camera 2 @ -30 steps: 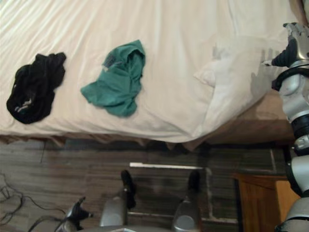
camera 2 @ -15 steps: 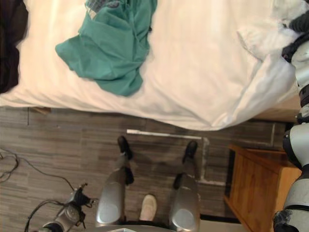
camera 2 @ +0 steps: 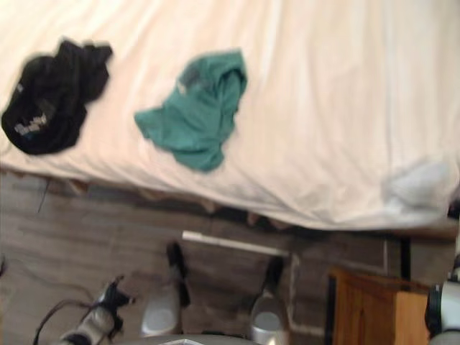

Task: Tidy up the quilt and then pick up the clothes from the bed and put them into the laundry hamper.

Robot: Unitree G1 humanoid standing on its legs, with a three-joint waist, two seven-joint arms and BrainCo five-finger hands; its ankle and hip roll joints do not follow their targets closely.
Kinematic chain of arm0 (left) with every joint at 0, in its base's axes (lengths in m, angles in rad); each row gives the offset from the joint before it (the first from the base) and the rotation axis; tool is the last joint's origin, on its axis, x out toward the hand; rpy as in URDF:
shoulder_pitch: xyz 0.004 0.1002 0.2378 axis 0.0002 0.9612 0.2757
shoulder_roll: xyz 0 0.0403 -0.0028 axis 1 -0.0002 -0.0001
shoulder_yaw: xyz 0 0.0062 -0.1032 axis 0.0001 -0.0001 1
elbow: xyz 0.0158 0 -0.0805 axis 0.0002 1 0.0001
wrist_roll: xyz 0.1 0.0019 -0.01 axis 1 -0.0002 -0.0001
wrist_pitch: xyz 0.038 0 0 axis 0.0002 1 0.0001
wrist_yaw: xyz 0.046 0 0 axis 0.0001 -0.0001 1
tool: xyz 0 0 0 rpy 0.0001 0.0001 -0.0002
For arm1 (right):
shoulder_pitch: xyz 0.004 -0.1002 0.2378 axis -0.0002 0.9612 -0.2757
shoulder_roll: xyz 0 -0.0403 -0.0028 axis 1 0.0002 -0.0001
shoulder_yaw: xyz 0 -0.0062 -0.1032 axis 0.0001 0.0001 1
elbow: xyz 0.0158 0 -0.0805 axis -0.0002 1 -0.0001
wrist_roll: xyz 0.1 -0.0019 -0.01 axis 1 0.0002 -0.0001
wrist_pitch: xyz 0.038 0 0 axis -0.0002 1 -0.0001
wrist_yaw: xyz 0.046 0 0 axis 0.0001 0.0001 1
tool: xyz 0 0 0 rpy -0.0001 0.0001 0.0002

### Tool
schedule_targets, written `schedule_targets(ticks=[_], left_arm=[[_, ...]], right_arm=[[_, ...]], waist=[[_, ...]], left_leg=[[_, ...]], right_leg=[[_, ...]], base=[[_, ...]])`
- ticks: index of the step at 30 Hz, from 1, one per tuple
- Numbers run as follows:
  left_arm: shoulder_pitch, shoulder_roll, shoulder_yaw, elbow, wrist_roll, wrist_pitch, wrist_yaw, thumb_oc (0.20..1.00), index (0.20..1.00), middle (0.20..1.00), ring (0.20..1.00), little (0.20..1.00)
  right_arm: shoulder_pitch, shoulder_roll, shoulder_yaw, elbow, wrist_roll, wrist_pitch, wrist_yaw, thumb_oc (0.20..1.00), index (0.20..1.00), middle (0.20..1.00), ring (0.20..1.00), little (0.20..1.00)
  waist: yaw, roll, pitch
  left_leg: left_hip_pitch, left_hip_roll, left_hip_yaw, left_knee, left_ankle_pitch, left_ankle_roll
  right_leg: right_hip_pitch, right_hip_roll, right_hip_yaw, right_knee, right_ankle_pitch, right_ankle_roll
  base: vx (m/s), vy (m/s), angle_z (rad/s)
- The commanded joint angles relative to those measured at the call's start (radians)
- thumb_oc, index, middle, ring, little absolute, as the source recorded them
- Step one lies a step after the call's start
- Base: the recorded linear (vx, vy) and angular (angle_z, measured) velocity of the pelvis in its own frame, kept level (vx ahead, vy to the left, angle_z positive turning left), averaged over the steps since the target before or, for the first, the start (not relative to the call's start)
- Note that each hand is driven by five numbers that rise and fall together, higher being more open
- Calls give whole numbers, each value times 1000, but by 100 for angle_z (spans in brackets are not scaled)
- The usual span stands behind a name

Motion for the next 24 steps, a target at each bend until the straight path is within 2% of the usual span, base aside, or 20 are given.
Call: schedule_targets(ticks=[1,2,7,9,10,11,12,13,15,16,17,20,21,22,24], left_arm=[[-5,-13,10,109,46,36,-10,1000,1000,1000,1000,1000],[-9,-14,14,109,34,44,-13,1000,1000,1000,1000,1000],[-8,-25,20,101,18,48,-1,1000,1000,1000,1000,1000],[-5,-37,23,96,10,51,12,1000,1000,1000,1000,1000],[-10,-41,22,88,10,48,18,1000,1000,1000,1000,1000],[-15,-40,18,84,8,45,18,1000,1000,1000,1000,1000],[-15,-40,19,84,8,45,18,1000,1000,1000,1000,1000],[-23,-35,11,78,6,39,12,1000,1000,1000,1000,1000],[-38,-23,-9,59,-1,26,1,1000,1000,1000,1000,1000],[-54,-8,-21,42,-5,17,-11,1000,1000,1000,1000,1000],[-60,0,-35,34,-3,13,-12,1000,1000,1000,1000,1000],[-68,0,-37,29,-7,10,-16,1000,1000,1000,1000,1000],[-85,20,-73,19,-17,-4,-14,1000,1000,1000,1000,1000],[-86,18,-71,20,-17,-4,-14,1000,1000,1000,1000,1000],[-102,27,-86,3,-36,-8,-9,1000,1000,1000,1000,1000]], right_arm=[[20,-37,0,52,90,1,-95,1000,1000,1000,1000,1000],[53,-29,-56,86,142,7,-113,1000,1000,1000,1000,1000],[83,-11,-106,3,167,-5,-175,1000,1000,1000,1000,1000],[112,-6,-137,-171,119,-24,-237,1000,1000,1000,1000,1000],[129,7,-138,-317,86,-45,-239,1000,1000,1000,1000,1000],[126,16,-128,-353,95,-60,-225,1000,1000,1000,1000,1000],[126,17,-128,-354,95,-60,-225,856,856,856,856,856],[100,10,-88,-354,103,-74,-191,200,200,200,200,200],[53,-4,-20,-371,105,-86,-151,200,200,200,200,200],[-23,-14,65,-391,84,-83,-117,200,200,200,200,200],[-58,-19,98,-396,75,-83,-108,200,200,200,200,200],[-115,-30,143,-379,67,-81,-107,200,200,200,200,200],[-220,-75,207,-313,54,-75,-112,200,200,200,200,200],[-232,-79,216,-305,56,-78,-111,200,200,200,200,200],[-285,-130,231,-240,47,-65,-132,200,200,200,200,200]], waist=[[-17,-36,-58],[-21,-42,-91],[-28,-52,-120],[-37,-59,-137],[-43,-60,-131],[-43,-59,-124],[-43,-60,-123],[-39,-60,-110],[-36,-54,-75],[-32,-42,-36],[-26,-32,-14],[-28,-22,1],[-19,12,55],[-20,14,53],[-32,54,115]], left_leg=[[39,42,-20,-2,-13,-87],[58,44,-22,-4,-19,-86],[79,49,-19,-7,-27,-88],[86,50,-16,-7,-37,-88],[82,47,-16,-7,-40,-86],[79,45,-17,-7,-40,-84],[79,45,-16,-7,-40,-84],[74,42,-18,-7,-39,-82],[61,36,-21,-4,-35,-79],[42,27,-20,5,-32,-74],[30,22,-21,9,-28,-74],[17,18,-14,12,-25,-73],[-28,9,-8,14,-12,-77],[-32,10,-7,15,-12,-77],[-110,-1,8,37,-4,-79]], right_leg=[[-89,51,70,7,-29,23],[-66,51,67,5,-34,25],[-42,50,66,2,-38,28],[-34,48,70,1,-41,31],[-38,45,77,2,-41,32],[-44,44,81,5,-40,32],[-45,44,82,5,-40,32],[-53,42,89,9,-37,32],[-82,39,106,22,-35,30],[-121,32,125,43,-35,28],[-138,27,132,47,-32,27],[-161,21,140,59,-31,27],[-219,11,152,72,-21,28],[-225,12,153,75,-21,28],[-311,0,167,107,-16,28]], base=[[206,57,-5],[154,53,-6],[96,32,-4],[80,27,-4],[0,0,0],[0,0,0],[-41,-18,-6],[-68,-26,-5],[-140,-25,-2],[-175,-4,-1],[-135,-1,-5],[-82,18,-13],[-104,5,-2],[-139,-5,3],[-184,3,0]])
